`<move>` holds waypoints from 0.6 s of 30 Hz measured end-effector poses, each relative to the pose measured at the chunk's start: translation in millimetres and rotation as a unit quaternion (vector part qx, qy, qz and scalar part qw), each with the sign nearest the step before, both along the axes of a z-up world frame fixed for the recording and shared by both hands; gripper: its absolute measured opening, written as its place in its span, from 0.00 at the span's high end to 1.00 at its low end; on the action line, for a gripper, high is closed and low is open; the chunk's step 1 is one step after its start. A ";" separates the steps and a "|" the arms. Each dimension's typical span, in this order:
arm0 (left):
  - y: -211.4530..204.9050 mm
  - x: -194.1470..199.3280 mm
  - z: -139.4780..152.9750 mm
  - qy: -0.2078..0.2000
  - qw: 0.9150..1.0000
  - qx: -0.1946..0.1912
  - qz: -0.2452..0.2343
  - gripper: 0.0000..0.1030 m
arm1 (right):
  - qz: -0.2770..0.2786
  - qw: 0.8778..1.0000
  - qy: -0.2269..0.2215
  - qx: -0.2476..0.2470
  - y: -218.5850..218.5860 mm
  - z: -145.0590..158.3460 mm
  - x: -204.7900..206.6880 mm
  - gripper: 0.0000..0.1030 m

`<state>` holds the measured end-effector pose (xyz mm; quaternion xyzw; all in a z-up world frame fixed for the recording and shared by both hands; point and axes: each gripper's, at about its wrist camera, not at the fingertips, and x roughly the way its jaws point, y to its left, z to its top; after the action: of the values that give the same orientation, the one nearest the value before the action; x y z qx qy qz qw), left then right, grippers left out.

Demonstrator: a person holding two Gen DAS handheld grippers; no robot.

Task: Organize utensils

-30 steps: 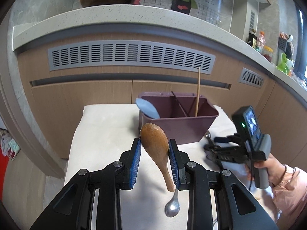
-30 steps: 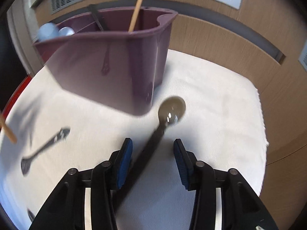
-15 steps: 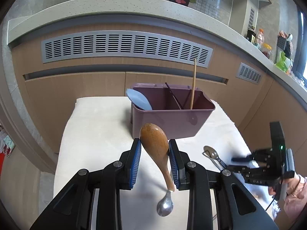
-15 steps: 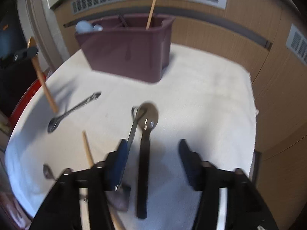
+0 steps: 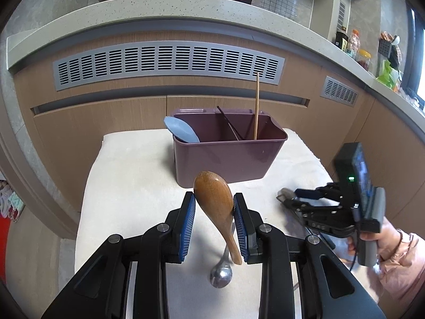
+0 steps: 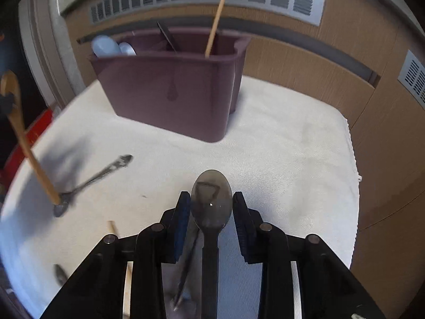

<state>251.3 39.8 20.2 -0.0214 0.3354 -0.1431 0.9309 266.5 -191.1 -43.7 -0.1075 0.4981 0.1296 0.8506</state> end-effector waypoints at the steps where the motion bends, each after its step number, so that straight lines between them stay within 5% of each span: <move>1: -0.3 -1.1 1.1 -0.002 1.000 0.000 0.000 0.71 | -0.003 1.000 -0.006 0.014 -2.8 10.2 -4.7 0.72; 13: -14.6 -24.6 34.3 -0.043 0.999 0.001 -0.017 0.71 | 0.024 0.989 -0.119 0.083 0.7 114.9 -52.5 0.72; 18: -20.0 -28.6 94.8 -0.105 0.994 0.005 -0.032 0.71 | 0.035 0.970 -0.222 0.092 10.3 184.8 -51.5 0.72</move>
<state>222.7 19.8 115.0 0.0089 0.2365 -0.1731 0.9560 215.0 -180.7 141.1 -0.0726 0.2787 0.1774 0.9410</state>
